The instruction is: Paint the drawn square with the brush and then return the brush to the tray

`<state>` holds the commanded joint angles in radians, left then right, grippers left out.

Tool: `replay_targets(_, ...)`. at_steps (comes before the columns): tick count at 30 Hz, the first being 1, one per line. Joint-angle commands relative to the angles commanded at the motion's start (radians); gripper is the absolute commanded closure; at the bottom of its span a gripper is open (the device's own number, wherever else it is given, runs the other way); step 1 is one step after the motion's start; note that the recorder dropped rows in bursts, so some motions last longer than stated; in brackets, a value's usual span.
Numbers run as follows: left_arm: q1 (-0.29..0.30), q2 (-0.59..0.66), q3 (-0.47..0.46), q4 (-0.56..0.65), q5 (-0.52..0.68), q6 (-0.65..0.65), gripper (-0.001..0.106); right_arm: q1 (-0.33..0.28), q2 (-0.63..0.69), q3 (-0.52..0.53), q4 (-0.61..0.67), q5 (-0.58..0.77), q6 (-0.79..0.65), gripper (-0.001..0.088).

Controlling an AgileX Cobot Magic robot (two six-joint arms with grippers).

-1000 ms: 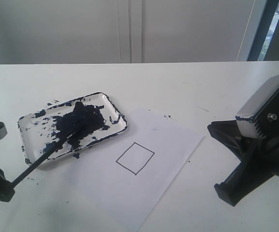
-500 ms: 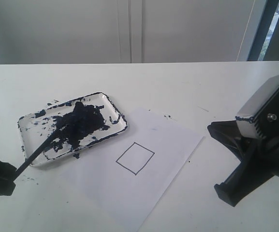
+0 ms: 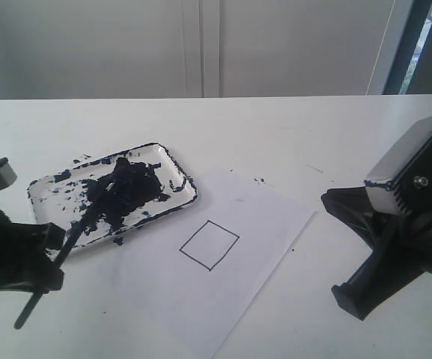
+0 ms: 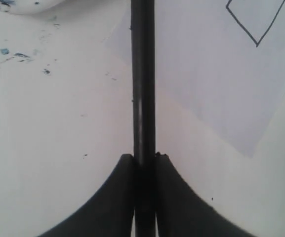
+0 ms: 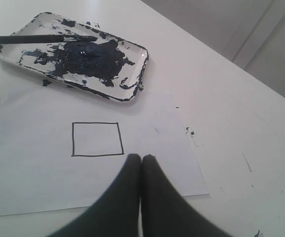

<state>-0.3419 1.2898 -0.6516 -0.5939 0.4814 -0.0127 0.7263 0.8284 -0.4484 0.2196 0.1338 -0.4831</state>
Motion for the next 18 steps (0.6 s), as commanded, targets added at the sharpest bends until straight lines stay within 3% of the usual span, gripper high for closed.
replay_targets(3, -0.080, 0.000, 0.000, 0.091, -0.072, -0.189, 0.105, 0.000, 0.000, 0.000, 0.000, 0.008, 0.000, 0.0868)
replay_targets(10, -0.170, 0.000, 0.024, 0.292, -0.135, -0.593, 0.105, 0.000, 0.000, 0.000, 0.000, 0.004, 0.000, 0.0868)
replay_targets(14, -0.209, 0.011, 0.045, 0.367, -0.187, -0.772, 0.105, 0.000, 0.000, 0.000, 0.000, -0.003, 0.000, 0.0868)
replay_targets(18, -0.249, 0.036, 0.047, 0.370, -0.251, -0.853, 0.105, 0.000, 0.000, 0.000, 0.000, -0.005, 0.000, 0.0868)
